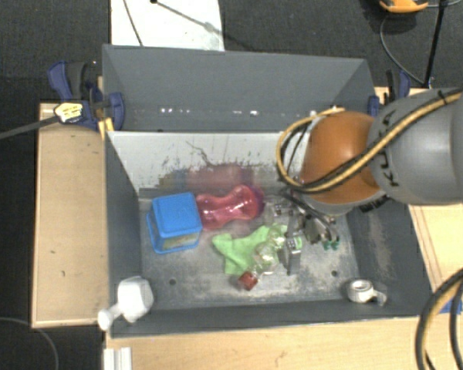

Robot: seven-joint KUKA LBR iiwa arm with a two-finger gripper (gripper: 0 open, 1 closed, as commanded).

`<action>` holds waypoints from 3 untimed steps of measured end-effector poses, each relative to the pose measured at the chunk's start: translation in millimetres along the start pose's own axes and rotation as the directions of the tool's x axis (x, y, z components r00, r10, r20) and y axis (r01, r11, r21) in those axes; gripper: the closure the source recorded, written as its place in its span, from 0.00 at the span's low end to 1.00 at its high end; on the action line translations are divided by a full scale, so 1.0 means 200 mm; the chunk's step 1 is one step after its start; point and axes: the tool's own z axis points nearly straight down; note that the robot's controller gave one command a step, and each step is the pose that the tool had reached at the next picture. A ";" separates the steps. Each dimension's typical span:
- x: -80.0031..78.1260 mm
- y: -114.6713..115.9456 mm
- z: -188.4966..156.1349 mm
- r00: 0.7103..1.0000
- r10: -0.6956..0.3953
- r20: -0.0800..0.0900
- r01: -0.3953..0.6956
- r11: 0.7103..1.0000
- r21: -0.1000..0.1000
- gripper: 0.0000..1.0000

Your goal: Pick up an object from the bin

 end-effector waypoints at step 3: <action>0.02 0.06 0.09 0.991 -0.136 0.008 0.136 0.991 -0.002 1.00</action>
Offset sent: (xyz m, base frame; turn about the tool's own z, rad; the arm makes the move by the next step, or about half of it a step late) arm -0.0061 0.0035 -0.0185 -0.0274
